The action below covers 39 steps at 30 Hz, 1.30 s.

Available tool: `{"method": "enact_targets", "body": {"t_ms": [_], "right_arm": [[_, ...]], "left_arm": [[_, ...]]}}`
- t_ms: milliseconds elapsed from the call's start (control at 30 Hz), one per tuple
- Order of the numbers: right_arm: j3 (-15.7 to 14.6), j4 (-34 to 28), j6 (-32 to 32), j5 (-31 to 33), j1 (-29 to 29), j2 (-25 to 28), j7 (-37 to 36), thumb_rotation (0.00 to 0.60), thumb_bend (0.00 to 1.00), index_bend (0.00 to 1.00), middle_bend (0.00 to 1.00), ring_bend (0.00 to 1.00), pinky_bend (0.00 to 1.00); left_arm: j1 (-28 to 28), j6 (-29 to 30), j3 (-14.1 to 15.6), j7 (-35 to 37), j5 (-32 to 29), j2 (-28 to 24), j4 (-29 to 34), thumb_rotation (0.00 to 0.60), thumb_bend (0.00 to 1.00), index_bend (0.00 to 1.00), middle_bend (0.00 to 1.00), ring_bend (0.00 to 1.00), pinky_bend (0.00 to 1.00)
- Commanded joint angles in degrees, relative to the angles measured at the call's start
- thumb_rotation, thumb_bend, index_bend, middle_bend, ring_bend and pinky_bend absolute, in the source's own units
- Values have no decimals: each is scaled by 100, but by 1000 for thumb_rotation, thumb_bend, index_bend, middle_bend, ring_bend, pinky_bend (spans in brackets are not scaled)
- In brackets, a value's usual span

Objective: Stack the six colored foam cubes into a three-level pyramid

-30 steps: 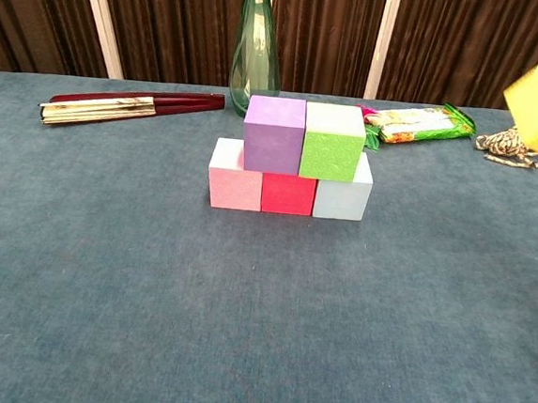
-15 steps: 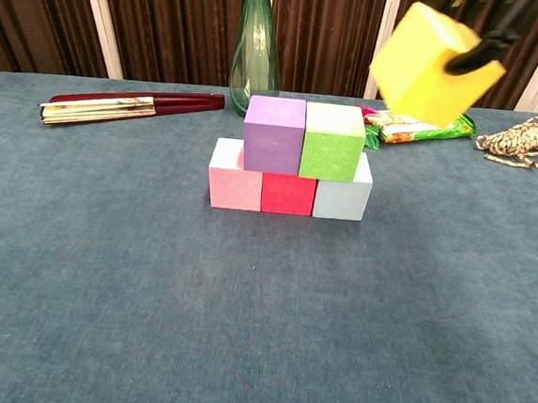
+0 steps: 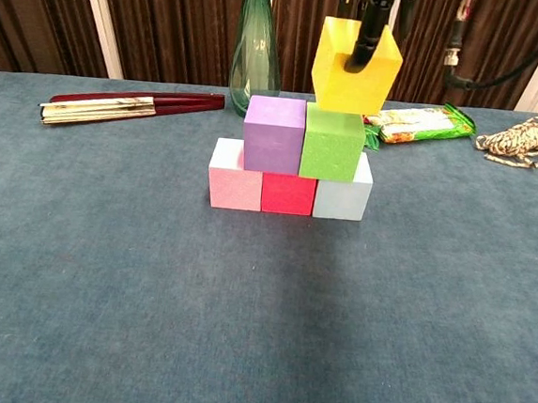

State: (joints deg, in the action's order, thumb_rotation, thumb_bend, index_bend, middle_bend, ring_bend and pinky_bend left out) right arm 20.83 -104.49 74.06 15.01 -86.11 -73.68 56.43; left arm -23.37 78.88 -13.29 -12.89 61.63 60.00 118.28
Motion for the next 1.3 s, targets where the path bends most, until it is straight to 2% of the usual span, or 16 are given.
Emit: {"method": "enact_targets", "body": {"t_ms": [33, 333, 667, 967, 1300], "right_arm": [[229, 373, 270, 428, -286, -346, 441, 600, 298, 338, 608, 475, 316], [759, 982, 422, 1138, -538, -688, 1124, 600, 298, 339, 607, 475, 316], [1434, 1478, 569, 1730, -625, -941, 1519, 600, 298, 339, 607, 475, 316], [1691, 1640, 655, 1653, -561, -1153, 1667, 600, 298, 339, 607, 475, 316], [1764, 1582, 608, 1371, -415, -1261, 1754, 600, 297, 339, 608, 475, 313]], "left_arm": [[4, -26, -24, 37, -31, -21, -5, 600, 98, 0, 65, 0, 30], [1, -130, -69, 123, -133, -61, -51, 600, 98, 0, 65, 0, 30], [2, -193, -123, 218, -215, -88, -90, 600, 98, 0, 65, 0, 30], [17, -212, -177, 312, -265, -129, -116, 600, 99, 0, 65, 0, 30], [14, -287, -174, 356, -285, -143, -142, 600, 98, 0, 65, 0, 30]]}}
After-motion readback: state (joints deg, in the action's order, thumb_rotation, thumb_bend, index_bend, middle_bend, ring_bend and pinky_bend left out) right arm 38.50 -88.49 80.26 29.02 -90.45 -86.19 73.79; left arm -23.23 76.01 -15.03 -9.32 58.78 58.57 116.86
